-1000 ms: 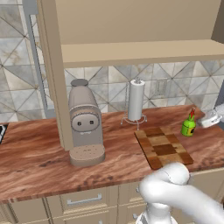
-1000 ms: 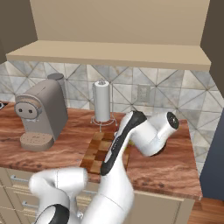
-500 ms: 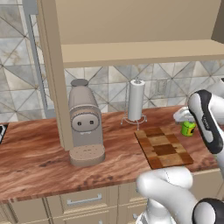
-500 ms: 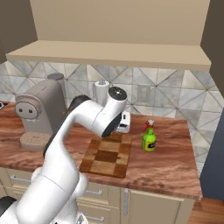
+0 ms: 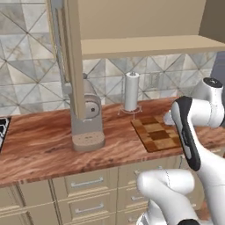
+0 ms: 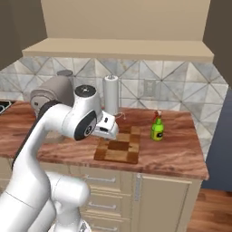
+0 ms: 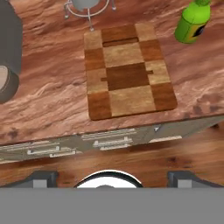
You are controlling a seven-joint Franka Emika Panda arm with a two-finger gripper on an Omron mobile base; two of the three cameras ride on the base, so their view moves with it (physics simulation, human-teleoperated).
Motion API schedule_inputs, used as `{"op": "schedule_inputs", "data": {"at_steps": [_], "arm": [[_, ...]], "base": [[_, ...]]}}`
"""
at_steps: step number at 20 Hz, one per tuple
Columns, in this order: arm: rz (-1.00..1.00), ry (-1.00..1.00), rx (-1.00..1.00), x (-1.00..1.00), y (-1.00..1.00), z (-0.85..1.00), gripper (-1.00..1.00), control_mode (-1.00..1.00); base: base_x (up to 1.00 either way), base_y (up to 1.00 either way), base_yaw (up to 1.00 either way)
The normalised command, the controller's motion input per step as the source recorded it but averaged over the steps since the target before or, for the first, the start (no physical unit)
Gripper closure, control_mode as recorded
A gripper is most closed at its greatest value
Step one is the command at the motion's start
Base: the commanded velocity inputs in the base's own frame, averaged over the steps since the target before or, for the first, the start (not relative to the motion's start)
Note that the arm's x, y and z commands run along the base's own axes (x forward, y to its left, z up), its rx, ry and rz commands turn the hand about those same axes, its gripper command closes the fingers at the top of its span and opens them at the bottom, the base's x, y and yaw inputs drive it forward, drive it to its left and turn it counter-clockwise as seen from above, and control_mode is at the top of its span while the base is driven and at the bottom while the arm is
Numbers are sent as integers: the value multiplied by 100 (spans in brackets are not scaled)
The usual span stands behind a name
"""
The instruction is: Grab the spray bottle from the cabinet, then place it next to the cutting board for sanitizing. Then grab the dish brush from the countertop next to the sink and place it next to the cutting board.
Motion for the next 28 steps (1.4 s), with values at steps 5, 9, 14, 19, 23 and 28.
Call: {"op": "schedule_inputs", "data": {"at_steps": [5,9,14,19,23,28], "arm": [[0,0,0,0,0,0,-100,100],[0,0,0,0,0,0,-100,100],[0,0,0,0,0,0,-100,100],[0,0,0,0,0,0,-100,100],[0,0,0,0,0,0,-100,100],[0,0,0,0,0,0,-100,100]], "base": [[-100,31,-4],[-96,96,19],[-21,100,51],[0,80,75],[0,60,83],[0,45,89]]}}
